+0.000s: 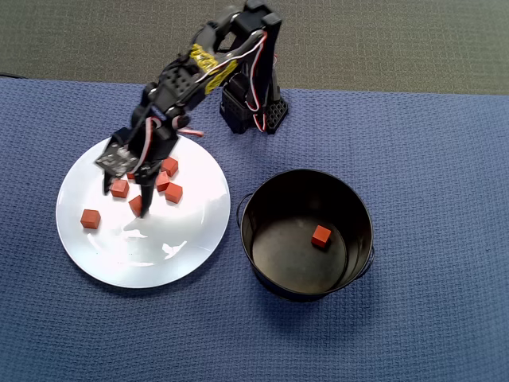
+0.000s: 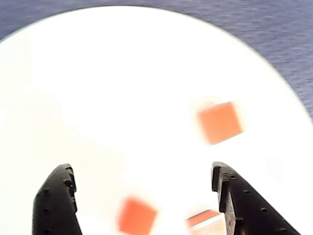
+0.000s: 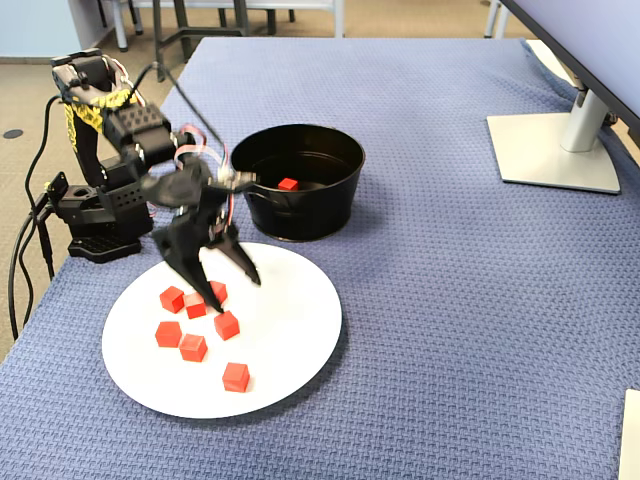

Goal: Pick up the red cubes from the white plate and place them in the black recipient

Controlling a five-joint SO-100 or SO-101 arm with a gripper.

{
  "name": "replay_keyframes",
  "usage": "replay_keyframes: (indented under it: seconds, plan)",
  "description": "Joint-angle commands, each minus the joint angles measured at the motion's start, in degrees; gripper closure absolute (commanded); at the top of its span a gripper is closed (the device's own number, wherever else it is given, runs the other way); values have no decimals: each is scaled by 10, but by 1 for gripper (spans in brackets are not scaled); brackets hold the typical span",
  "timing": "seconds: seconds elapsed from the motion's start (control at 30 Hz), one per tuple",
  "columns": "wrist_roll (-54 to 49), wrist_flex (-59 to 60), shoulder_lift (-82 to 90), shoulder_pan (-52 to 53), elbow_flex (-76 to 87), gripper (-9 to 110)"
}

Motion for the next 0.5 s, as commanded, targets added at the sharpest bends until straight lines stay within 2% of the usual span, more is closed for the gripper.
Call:
replay_keyframes:
  seconds: [0.0, 0.23, 0.47]
  plan:
    - [-26, -51, -54, 26, -63, 73]
    - [-37, -84, -165, 49, -123, 72]
    - [-62, -51, -208, 66, -187, 73]
